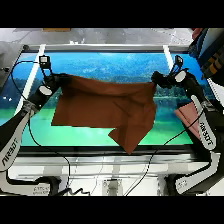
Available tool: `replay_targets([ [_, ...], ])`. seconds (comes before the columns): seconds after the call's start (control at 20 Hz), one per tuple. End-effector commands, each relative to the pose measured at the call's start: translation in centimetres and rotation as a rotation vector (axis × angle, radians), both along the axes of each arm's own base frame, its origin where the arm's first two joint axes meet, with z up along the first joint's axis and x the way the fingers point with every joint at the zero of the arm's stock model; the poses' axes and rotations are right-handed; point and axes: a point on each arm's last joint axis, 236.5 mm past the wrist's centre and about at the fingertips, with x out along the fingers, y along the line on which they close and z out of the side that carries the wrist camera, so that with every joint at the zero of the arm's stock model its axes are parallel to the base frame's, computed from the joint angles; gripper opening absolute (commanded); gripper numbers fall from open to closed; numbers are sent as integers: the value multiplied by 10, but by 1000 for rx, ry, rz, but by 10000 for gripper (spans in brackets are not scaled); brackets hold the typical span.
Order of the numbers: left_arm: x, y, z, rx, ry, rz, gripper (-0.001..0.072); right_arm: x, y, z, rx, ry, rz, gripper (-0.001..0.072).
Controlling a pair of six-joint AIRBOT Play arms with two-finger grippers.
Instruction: Fold the clothes and pants, and hang the long-sleeved shirts on hangers.
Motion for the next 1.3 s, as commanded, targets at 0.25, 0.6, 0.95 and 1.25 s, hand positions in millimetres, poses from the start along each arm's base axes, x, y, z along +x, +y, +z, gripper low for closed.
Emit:
replay_targets([
  [0.25,-45,-15,-60,323,304,-296,489,-25,1,3,-95,64,132,560],
  [0.6,-81,110,-63,405,645,145,476,-37,-23,48,-306,60,236,546],
  [0.95,-141,111,-118,-83,941,92,459,-108,-132,29,-483,343,303,121],
  [1.25,-183,105,-146,-384,1089,-119,502,-144,-118,37,-25,176,503,121],
])
